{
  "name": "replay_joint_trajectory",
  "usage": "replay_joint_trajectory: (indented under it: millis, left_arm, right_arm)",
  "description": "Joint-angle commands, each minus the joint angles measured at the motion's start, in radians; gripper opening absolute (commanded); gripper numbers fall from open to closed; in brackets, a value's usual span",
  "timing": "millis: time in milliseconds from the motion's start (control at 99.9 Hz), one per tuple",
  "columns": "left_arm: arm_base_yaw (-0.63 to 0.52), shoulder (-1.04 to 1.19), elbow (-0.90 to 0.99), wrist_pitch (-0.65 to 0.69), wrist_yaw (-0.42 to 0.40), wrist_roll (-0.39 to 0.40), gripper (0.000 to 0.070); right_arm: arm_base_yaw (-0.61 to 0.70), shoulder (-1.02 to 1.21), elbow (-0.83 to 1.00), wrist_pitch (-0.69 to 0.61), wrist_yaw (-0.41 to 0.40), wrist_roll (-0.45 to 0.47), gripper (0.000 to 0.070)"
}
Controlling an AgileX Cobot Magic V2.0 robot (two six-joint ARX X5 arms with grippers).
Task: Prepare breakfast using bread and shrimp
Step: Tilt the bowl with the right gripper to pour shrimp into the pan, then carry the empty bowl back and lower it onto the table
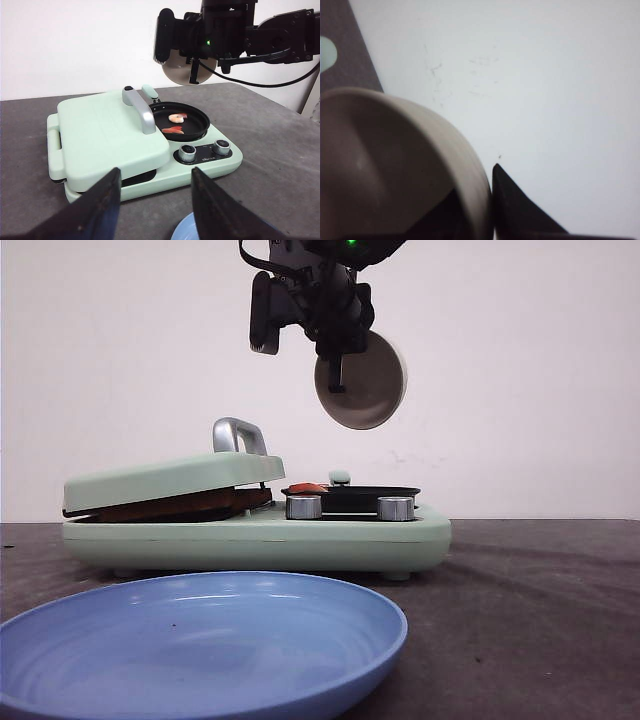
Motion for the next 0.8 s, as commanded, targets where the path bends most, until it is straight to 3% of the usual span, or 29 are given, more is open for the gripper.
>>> replay_joint_trajectory:
  millis: [0,240,380,500,611,791]
  left_arm:
    - [-0.002,-0.002,0.000,0.010,-0.004,0.016,0.0202]
    - [-0.002,-0.002,-0.005,0.011,-0.027,0.014,0.0202]
    - [-0.002,-0.002,-0.006,0.011,-0.033,0.013,0.0202]
    - [-0.002,-0.001,-0.006,0.017,-0.051,0.013,0.0202]
    - [-0.002,0.003,-0.006,0.017,-0.082,0.013,0.0202]
    - [-0.002,0.027,-0.006,0.010,-0.082,0.016,0.0202]
  right_arm:
    - [0.002,0.024,0.024,0.013,0.014,0.041,0.0000]
    - [-0.023,0.019,0.025,-0.011,0.064,0.195,0.0006]
    - [-0.039,-0.001,0.026,-0.121,0.060,0.348,0.0007]
    - [-0.059,-0.038,0.026,-0.260,0.022,0.551,0.0007]
    - [-0.084,-0.088,0.026,-0.426,-0.065,0.778,0.0007]
    - [-0.152,-0.188,0.026,-0.697,-0.289,1.168,0.0007]
